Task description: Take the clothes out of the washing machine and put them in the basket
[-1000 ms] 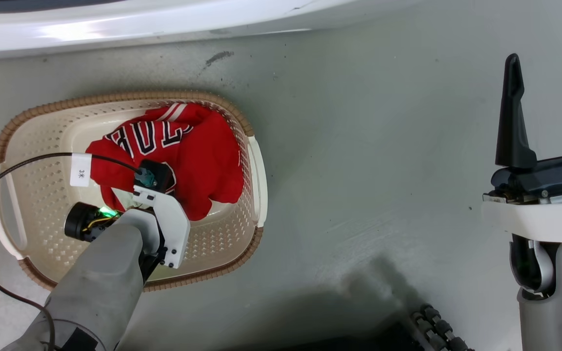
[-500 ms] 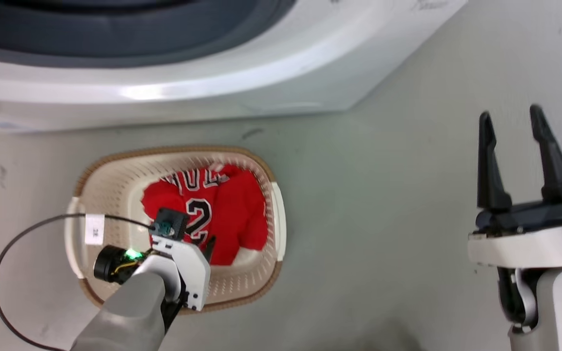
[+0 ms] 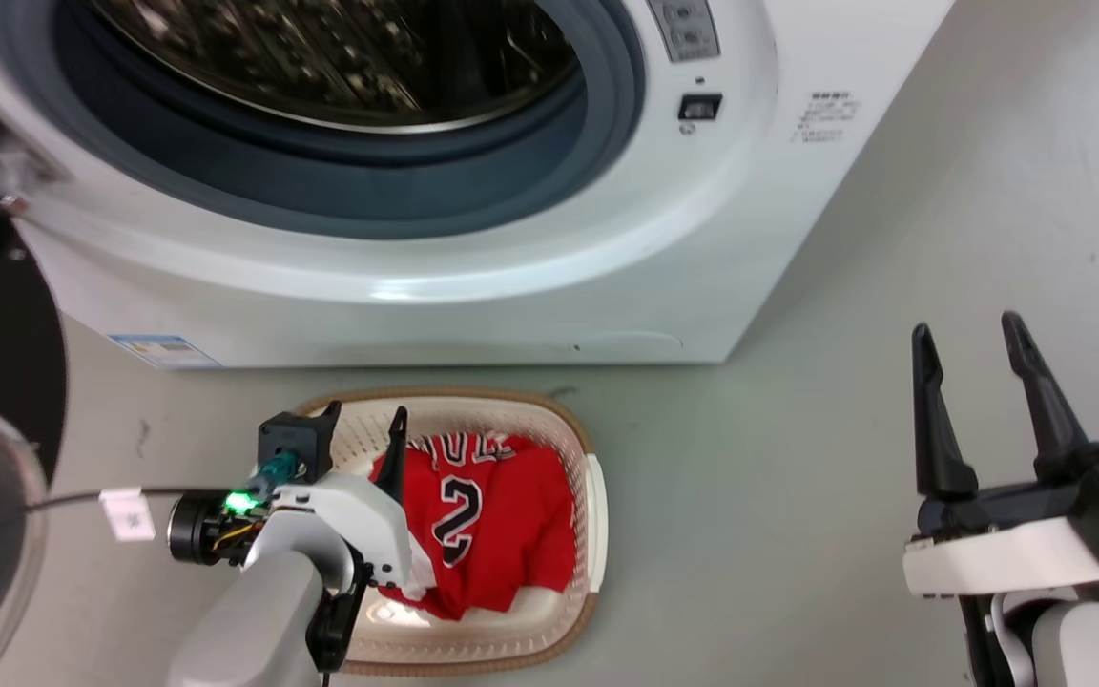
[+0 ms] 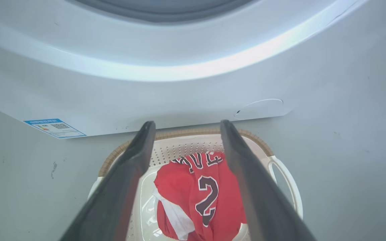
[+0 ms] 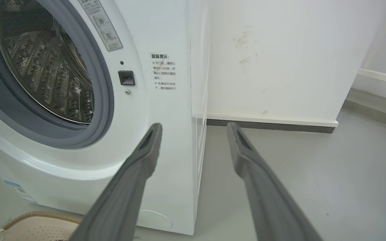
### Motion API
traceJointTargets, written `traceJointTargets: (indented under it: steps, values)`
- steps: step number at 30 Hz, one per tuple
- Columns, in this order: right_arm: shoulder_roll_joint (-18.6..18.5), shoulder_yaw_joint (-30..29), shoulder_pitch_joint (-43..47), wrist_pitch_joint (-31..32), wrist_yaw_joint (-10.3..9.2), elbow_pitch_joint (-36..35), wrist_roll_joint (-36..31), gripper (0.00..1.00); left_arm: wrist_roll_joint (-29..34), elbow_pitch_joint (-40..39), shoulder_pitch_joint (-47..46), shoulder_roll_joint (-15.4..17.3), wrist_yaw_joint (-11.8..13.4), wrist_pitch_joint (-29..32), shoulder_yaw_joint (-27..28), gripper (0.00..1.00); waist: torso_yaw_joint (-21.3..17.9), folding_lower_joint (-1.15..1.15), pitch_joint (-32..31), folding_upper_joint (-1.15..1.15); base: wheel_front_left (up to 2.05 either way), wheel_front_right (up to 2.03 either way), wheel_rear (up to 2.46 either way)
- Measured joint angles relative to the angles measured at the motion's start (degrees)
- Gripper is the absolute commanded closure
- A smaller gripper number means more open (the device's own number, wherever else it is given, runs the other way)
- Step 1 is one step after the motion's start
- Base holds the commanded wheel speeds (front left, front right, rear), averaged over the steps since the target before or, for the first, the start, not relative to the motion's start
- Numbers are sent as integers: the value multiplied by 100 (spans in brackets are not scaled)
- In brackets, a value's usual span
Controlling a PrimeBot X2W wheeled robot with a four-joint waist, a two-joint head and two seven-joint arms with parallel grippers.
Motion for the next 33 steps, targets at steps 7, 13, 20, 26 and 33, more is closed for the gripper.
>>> traceJointTargets:
  steps: [7,13,20,26,33]
  values:
    - [0,-3,271,0,0,55,-42,0,945,-1682,1017,-58,355,1,1232,0,190,0,-537,0,0,0,0]
    - [0,-34,477,0,0,97,-40,0,1692,-2869,1800,-376,452,1,2164,0,277,0,-917,0,0,0,0]
    - [-1,-35,688,0,0,123,-7,0,2376,-3684,2475,-836,346,1,2954,0,320,0,-1270,0,0,0,0]
    - [-1,-42,897,0,0,141,65,0,2795,-4005,2979,-1057,146,1,3360,0,300,0,-1544,0,0,0,0]
    - [-1,-54,1155,0,0,188,155,0,3114,-4217,3404,-1189,36,1,3524,0,269,0,-1827,0,0,0,0]
